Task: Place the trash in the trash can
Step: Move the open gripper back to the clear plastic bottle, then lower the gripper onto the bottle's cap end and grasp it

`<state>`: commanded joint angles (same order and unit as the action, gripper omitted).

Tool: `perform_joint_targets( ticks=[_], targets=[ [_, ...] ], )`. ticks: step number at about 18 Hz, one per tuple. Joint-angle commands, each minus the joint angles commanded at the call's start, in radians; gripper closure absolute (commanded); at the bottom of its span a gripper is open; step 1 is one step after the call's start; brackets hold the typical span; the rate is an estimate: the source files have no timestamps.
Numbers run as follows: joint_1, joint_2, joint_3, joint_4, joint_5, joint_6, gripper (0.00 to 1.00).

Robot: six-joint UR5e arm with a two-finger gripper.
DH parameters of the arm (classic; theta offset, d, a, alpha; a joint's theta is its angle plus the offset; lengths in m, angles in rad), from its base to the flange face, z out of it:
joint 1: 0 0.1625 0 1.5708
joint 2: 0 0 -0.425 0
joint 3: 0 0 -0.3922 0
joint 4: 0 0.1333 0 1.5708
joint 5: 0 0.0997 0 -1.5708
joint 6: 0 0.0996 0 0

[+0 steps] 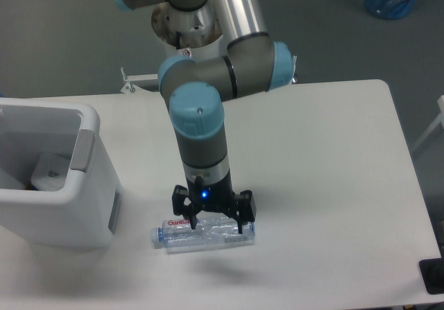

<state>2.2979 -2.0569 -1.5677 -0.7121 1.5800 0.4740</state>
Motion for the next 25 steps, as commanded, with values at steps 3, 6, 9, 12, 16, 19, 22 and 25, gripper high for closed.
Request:
perform_joint_targets(
  ticks=[3, 6, 9, 12, 16, 19, 22, 25],
  targets=[
    [-0.015, -0.019, -0.018, 0.005, 0.006, 0.020, 0.00],
    [-0.055, 0.014, -0.086, -0.004, -0.008, 0.382, 0.00],
    [-0.066, 0.047, -0.173, -0.006, -0.017, 0.647, 0.00],
    [-0.072, 0.047, -0.178, -0.006, -0.020, 0.741, 0.00],
    [-0.110, 0.008, -0.167, -0.004, -0.017, 0.768, 0.00],
    [-0.123, -0.029, -0.163, -0.003, -0.017, 0.778, 0.00],
    [-0.129, -0.049, -0.147, 0.000, -0.015, 0.781, 0.00],
    [-0.132, -0.063, -0.147, 0.002, -0.015, 0.778, 0.00]
  ],
)
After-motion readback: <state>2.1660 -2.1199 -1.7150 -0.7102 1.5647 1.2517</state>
